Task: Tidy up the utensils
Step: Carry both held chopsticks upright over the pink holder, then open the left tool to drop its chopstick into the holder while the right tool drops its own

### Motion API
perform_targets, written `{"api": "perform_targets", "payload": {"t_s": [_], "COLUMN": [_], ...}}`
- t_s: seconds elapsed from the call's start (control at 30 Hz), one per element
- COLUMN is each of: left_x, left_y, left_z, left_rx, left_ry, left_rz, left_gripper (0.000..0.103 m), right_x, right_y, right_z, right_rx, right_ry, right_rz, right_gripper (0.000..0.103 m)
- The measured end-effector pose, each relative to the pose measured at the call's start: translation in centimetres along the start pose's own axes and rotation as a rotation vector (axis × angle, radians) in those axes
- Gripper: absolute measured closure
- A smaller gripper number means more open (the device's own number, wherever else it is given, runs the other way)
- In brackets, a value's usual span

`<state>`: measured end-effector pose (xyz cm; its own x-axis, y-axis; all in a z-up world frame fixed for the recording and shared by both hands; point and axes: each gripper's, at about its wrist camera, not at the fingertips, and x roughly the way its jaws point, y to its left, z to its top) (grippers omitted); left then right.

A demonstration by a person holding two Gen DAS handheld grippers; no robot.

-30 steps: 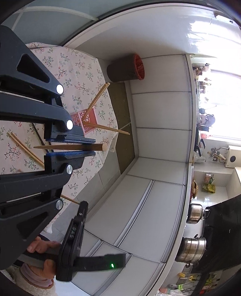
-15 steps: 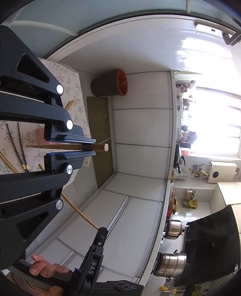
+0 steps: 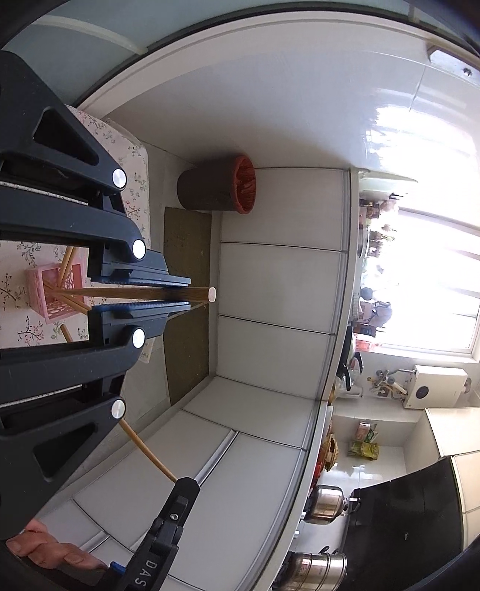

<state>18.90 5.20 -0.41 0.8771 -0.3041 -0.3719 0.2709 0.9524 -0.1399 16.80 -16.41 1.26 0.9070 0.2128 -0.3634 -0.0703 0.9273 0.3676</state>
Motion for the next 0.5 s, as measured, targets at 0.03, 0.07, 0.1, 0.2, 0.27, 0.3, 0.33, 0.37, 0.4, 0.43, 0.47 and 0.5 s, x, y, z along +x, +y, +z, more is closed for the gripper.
{"api": "perform_targets", "payload": {"t_s": [0.03,0.07,0.1,0.2,0.27,0.3,0.33,0.37,0.4,0.43,0.47,0.5], "left_x": [0.7,1.3,1.8,3.1,2.8,2.4,1.9,1.2,0.5,-0.1,-0.5,-0.8], "left_y": [0.2,0.4,0.6,1.1,1.9,2.3,2.6,2.9,3.2,3.3,3.4,3.4], "left_z": [-0.5,-1.1,-1.5,-3.2,-3.4,-3.2,-2.9,-2.6,-2.3,-2.1,-2.0,-1.8], "left_rx": [-0.005,-0.008,-0.004,-0.015,-0.049,-0.062,-0.071,-0.077,-0.083,-0.089,-0.093,-0.097], "left_ry": [0.013,0.019,0.021,0.071,0.056,0.048,0.033,0.010,-0.013,-0.029,-0.038,-0.048], "left_rz": [0.005,0.017,0.022,0.022,0.036,0.037,0.038,0.046,0.051,0.055,0.054,0.052], "left_gripper": [0.097,0.096,0.096,0.065,0.058,0.058,0.058,0.056,0.054,0.052,0.050,0.050], "right_x": [0.5,1.1,1.7,3.3,4.1,4.3,4.5,4.8,5.0,5.2,5.4,5.6], "right_y": [0.1,0.2,0.3,0.6,0.7,0.7,0.8,0.9,1.0,1.0,1.2,1.3], "right_z": [-0.3,-0.6,-0.8,-1.7,-2.2,-2.4,-2.6,-2.8,-3.0,-3.2,-3.4,-3.6], "right_rx": [-0.010,-0.020,-0.027,-0.039,-0.041,-0.043,-0.047,-0.051,-0.055,-0.061,-0.070,-0.079], "right_ry": [0.004,0.009,0.016,0.043,0.054,0.055,0.055,0.058,0.063,0.067,0.067,0.065], "right_rz": [0.001,0.001,0.002,0.004,0.004,0.001,-0.002,-0.003,-0.003,-0.006,-0.010,-0.015], "right_gripper": [0.098,0.098,0.098,0.098,0.098,0.098,0.098,0.098,0.098,0.098,0.098,0.098]}}
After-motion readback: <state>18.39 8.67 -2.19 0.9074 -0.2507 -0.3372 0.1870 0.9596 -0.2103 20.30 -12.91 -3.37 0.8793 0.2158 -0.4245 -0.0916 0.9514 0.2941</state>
